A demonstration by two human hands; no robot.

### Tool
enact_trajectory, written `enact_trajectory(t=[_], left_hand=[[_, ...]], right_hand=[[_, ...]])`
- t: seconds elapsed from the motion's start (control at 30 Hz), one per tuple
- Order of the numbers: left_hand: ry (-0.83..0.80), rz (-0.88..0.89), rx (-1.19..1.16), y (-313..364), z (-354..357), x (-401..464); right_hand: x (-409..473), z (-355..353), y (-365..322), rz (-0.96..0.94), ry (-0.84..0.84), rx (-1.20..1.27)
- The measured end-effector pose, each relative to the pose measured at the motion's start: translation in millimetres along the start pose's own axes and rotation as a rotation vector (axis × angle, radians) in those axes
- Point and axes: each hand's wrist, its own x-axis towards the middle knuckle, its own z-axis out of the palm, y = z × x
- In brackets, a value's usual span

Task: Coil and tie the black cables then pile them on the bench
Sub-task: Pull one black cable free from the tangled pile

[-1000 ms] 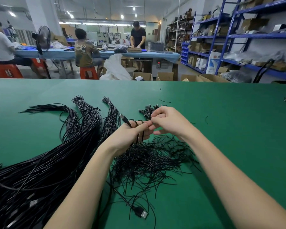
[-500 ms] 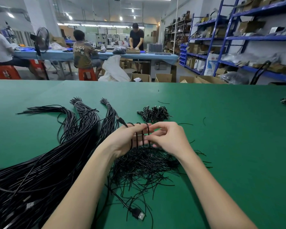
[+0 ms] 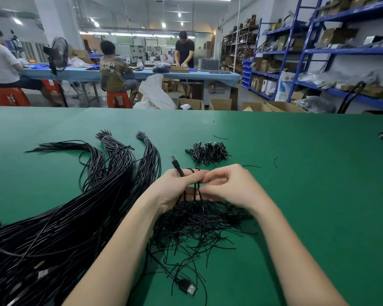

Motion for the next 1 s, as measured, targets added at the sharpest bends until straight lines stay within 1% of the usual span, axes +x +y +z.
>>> enact_trajectory(t=[0.03, 0.1, 0.13, 0.17, 0.2, 0.23, 0.27, 0.3, 0.33, 0.4, 0.47, 0.57, 0.67, 0.77, 0.8, 0.9, 1.0], left_hand=[[-0.015, -0.001, -0.007, 1, -1, 0], [-0.072, 0.004, -0.012, 3, -3, -1], [-0.118, 0.007, 0.006, 3, -3, -2], [-0.175, 0.007, 0.030, 3, -2, -4], [-0.236, 0.005, 0.057, 3, 1, -5], [-0.291, 0.005, 0.083, 2, 3, -7], [-0.337, 0.008, 0.103, 2, 6, -8], [-0.372, 0.012, 0.111, 2, 8, -9], [-0.398, 0.013, 0.103, 2, 9, -10], [-0.424, 0.021, 0.066, 3, 8, -12], [-0.403, 0.042, 0.020, 4, 6, -12], [-0.374, 0.055, -0.019, 5, 6, -10], [-0.357, 0.049, -0.025, 7, 7, -9], [-0.254, 0.037, -0.057, 7, 5, -9], [-0.216, 0.033, -0.078, 7, 4, -8], [-0.146, 0.032, -0.096, 8, 4, -8], [-0.129, 0.011, -0.108, 8, 10, -7]], right_hand=[[-1, -9, -2, 0.025, 0.005, 0.047], [4, -24, -1, -0.044, 0.238, -0.047], [7, -29, -3, -0.105, 0.295, -0.070], [9, -29, -9, -0.158, 0.233, -0.050], [12, -26, -14, -0.194, 0.084, -0.016], [14, -20, -20, -0.197, -0.085, 0.002], [18, -16, -23, -0.189, -0.216, -0.020], [21, -12, -27, -0.191, -0.292, -0.053], [24, -10, -30, -0.193, -0.324, -0.077], [27, -9, -35, -0.171, -0.320, -0.057], [30, -9, -36, -0.167, -0.289, -0.050], [33, -12, -36, -0.204, -0.207, -0.130], [34, -16, -35, -0.193, -0.183, -0.169], [37, -18, -29, -0.217, -0.075, -0.262], [38, -20, -28, -0.226, -0.069, -0.249], [38, -24, -27, -0.233, -0.156, -0.128], [39, -26, -25, -0.240, -0.141, -0.123]])
